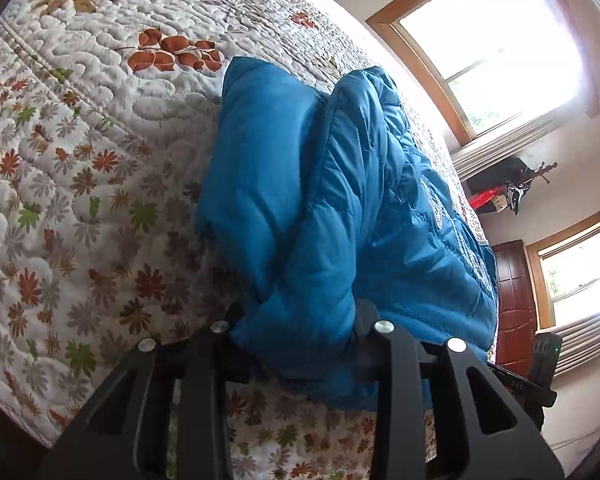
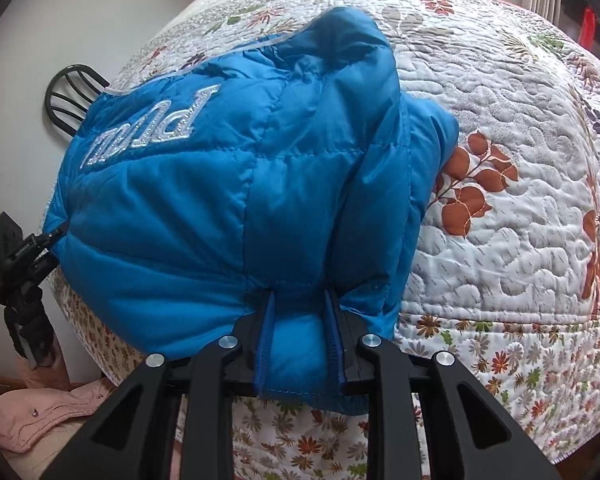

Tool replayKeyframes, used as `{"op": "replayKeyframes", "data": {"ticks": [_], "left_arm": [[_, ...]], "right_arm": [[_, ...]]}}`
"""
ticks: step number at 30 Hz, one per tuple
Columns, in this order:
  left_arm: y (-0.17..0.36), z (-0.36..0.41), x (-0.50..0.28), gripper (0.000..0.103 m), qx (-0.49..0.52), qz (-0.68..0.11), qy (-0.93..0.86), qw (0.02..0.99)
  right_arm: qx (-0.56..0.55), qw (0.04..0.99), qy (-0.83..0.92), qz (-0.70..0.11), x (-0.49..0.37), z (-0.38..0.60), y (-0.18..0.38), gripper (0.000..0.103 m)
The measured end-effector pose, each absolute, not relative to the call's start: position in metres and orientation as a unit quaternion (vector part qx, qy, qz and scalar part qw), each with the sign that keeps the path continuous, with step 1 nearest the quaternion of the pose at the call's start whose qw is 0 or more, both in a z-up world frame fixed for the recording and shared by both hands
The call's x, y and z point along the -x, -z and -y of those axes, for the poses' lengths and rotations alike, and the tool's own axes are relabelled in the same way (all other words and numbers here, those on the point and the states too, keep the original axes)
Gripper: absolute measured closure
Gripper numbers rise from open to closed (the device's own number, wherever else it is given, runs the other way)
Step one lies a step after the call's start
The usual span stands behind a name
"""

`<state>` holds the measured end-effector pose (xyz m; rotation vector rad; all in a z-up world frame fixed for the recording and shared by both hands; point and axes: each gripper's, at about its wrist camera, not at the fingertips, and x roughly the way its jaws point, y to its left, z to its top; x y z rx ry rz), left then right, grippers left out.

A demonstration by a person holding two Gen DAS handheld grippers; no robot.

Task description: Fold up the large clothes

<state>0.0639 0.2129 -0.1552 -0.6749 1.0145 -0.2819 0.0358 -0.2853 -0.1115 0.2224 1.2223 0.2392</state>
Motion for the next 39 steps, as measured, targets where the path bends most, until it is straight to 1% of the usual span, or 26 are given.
{"op": "replayKeyframes", "data": {"ticks": [7, 10, 13, 14, 17, 19, 25, 29, 30, 34, 37, 39], "left_arm": [[0.157, -0.211, -0.064, 0.072, 0.315, -0.475, 0.132, 0.811], [0.149, -0.209, -0.066, 0.074, 0.307, -0.472, 0.130, 0.816], [0.129, -0.201, -0.066, 0.077, 0.273, -0.457, 0.124, 0.837], [0.123, -0.199, -0.065, 0.077, 0.265, -0.453, 0.122, 0.842], [0.100, -0.189, -0.060, 0.078, 0.236, -0.437, 0.121, 0.860], [0.078, -0.177, -0.056, 0.078, 0.202, -0.416, 0.124, 0.878], [0.010, -0.118, -0.047, 0.078, 0.114, -0.358, 0.164, 0.912], [-0.014, -0.066, -0.043, 0.076, 0.059, -0.343, 0.179, 0.920], [-0.018, -0.052, -0.042, 0.074, 0.045, -0.341, 0.185, 0.921], [-0.015, 0.006, -0.041, 0.069, -0.015, -0.345, 0.220, 0.912], [0.005, 0.040, -0.049, 0.066, -0.037, -0.374, 0.245, 0.894], [0.028, 0.063, -0.060, 0.065, -0.048, -0.409, 0.265, 0.872]], "right_arm": [[-0.112, 0.814, -0.108, -0.560, -0.030, 0.285, 0.114, 0.080], [-0.102, 0.817, -0.108, -0.557, -0.031, 0.281, 0.111, 0.078], [-0.101, 0.818, -0.100, -0.557, -0.029, 0.279, 0.103, 0.078], [-0.098, 0.821, -0.099, -0.554, -0.026, 0.278, 0.098, 0.075], [-0.083, 0.834, -0.080, -0.539, -0.013, 0.279, 0.080, 0.070], [-0.078, 0.843, -0.065, -0.528, -0.004, 0.282, 0.068, 0.070], [-0.083, 0.851, -0.024, -0.519, 0.005, 0.299, 0.048, 0.069], [-0.089, 0.849, -0.013, -0.521, 0.009, 0.303, 0.043, 0.069], [-0.088, 0.848, -0.013, -0.523, 0.009, 0.303, 0.042, 0.069], [-0.083, 0.841, -0.019, -0.534, 0.006, 0.293, 0.044, 0.069], [-0.086, 0.834, -0.022, -0.544, 0.004, 0.290, 0.051, 0.069], [-0.088, 0.829, -0.021, -0.551, 0.003, 0.290, 0.058, 0.069]]}}
